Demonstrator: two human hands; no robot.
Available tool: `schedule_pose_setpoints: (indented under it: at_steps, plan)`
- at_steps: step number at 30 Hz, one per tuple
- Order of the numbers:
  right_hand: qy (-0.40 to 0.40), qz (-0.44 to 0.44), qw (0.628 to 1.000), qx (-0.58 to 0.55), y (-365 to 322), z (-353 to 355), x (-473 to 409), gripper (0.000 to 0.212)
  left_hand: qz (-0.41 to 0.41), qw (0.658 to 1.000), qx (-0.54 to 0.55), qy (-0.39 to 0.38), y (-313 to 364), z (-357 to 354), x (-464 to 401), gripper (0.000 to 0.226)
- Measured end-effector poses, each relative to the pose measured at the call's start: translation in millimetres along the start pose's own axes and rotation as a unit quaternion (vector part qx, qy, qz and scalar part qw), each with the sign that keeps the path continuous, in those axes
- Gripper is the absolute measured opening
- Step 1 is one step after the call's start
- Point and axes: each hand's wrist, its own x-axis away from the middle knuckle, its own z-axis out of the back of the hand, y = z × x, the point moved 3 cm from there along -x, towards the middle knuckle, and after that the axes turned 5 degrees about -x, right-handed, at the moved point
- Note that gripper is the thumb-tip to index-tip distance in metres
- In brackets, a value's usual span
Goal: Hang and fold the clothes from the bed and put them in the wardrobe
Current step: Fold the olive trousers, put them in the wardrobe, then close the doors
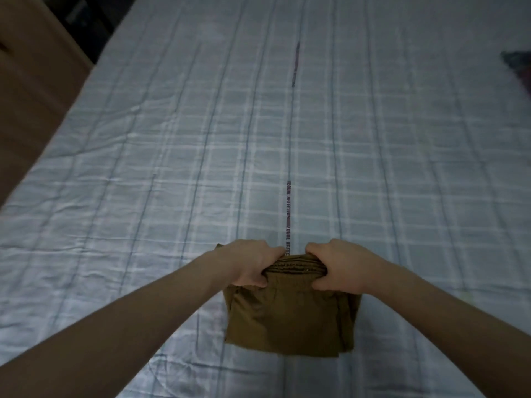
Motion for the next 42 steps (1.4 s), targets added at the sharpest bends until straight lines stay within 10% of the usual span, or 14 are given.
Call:
schedule_pose_setpoints:
  at_steps: [21,42]
  plan:
    - [0.185,0.200,0.916,0.294,-295.7,154.7,137.7,0.022,0.237,0.921,-0.137,0.276,38.5,118.1,375.0,0.023]
    - [0.079,0.557,0.753,0.341,-699.4,-65.3,212.1,0.020,0.564,0.781,0.015,0.267,131.6,-163.7,791.3,0.033]
